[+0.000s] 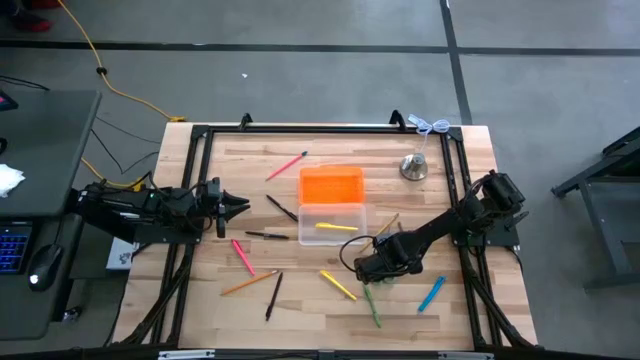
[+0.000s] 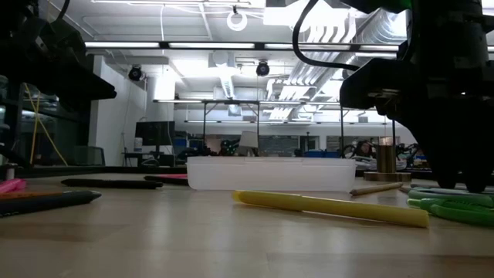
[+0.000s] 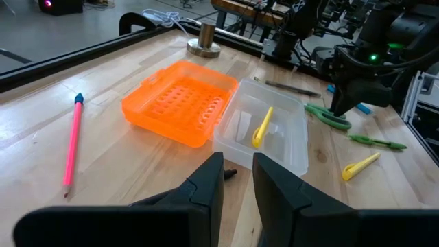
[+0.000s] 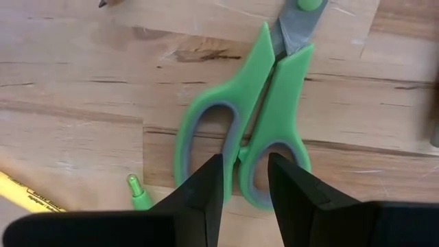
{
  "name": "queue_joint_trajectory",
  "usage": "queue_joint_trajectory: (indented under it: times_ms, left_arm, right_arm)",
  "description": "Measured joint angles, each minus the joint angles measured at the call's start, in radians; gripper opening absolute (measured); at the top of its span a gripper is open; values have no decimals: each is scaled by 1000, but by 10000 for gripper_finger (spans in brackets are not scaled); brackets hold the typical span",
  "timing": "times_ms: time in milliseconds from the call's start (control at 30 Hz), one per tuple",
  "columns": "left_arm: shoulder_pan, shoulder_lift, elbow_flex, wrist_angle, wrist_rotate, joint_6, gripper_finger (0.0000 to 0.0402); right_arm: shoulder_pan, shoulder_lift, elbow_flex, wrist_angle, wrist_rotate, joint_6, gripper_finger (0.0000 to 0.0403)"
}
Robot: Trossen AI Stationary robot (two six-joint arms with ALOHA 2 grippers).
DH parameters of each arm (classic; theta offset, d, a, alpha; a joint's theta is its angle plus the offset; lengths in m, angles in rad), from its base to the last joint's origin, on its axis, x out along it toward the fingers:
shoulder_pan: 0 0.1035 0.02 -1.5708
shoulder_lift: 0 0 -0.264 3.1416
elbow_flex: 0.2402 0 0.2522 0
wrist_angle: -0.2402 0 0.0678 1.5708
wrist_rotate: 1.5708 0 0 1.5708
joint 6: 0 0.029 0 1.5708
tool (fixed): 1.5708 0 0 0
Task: Pick & place school supplies into a supply box
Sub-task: Put the green scissor into the container
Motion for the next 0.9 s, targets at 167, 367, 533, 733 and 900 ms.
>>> queue_joint_trajectory:
  times_ms: [167,367,533,733,900]
  left_arm:
    - [0,0,0,0,-2,0,111]
    - [0,0,0,0,-2,0,111]
    - [0,0,0,0,-5,0,111]
    - [0,0,0,-3,-10,0,111]
    - [0,0,0,-5,-20,0,111]
  right_arm:
    - [0,0,-19,27,0,7,94]
    - [0,-7,-103,163,-34,33,94]
    - [0,-6,-108,161,-37,33,94]
    - [0,-4,-109,146,-28,24,91]
    - [0,-3,-110,138,-20,15,69]
